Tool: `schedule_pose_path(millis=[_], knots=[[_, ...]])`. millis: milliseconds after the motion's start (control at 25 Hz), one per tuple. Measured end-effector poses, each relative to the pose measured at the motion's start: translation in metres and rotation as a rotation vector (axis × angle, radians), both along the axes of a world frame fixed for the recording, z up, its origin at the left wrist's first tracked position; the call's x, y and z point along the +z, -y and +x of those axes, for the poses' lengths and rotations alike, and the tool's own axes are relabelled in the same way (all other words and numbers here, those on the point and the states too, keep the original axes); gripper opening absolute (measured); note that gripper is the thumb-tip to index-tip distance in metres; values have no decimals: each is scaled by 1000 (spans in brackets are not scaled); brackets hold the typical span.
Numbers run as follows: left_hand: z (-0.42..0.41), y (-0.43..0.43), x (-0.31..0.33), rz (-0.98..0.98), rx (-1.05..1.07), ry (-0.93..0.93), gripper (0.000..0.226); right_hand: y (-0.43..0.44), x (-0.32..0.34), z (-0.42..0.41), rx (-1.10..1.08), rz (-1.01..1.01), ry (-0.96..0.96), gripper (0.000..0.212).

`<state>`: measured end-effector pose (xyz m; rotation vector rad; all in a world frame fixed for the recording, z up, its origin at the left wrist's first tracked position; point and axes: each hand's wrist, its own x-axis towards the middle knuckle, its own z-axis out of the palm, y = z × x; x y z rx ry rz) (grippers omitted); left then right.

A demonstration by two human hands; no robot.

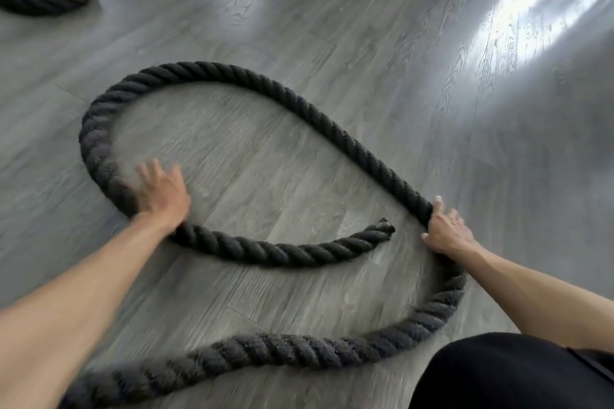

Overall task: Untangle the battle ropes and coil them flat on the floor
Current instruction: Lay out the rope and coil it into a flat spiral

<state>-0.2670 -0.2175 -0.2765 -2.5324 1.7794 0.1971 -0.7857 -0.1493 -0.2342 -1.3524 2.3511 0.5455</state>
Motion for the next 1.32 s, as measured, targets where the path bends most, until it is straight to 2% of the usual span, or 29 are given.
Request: schedule_pose_path(millis=[120,240,360,400,480,520,600,720,880,960,1080,1120,1160,1240,1320], knots=[[-93,-24,-1,-3,-214,-267,30,15,5,17,45,-7,9,86],[-142,-34,5,-23,-403,-367,27,17,2,11,77,-21,-5,67],[-166,-41,15,156,-571,-538,48,15,-4,10,66,-26,-23,64],[-177,-49,18,240,-651,-555,58,17,-5,15,69,-37,-16,66],[-200,-70,16,364,-820,-452,68,23,-8,22,123,-92,7,70],[-209,-78,14,382,-892,-374,65,25,-9,25,175,-130,-1,69],[-213,-79,11,350,-933,-278,58,27,-10,26,295,-197,-76,53],[-181,-54,20,314,-806,-142,57,28,-2,28,272,-138,-81,31],[-110,-30,25,211,-476,142,45,26,15,62,284,129,21,46],[-98,-35,22,154,-320,135,38,17,12,92,348,129,106,49],[-116,-74,36,197,-187,-79,59,-10,31,130,359,105,125,63],[-125,-93,49,229,-120,-200,65,-22,51,139,404,91,103,59],[-132,-111,69,273,-23,-337,63,-31,76,148,458,82,106,51],[-138,-139,120,378,151,-591,46,-46,144,167,530,124,162,35],[-140,-156,176,452,232,-745,32,-56,209,183,555,187,193,32]])
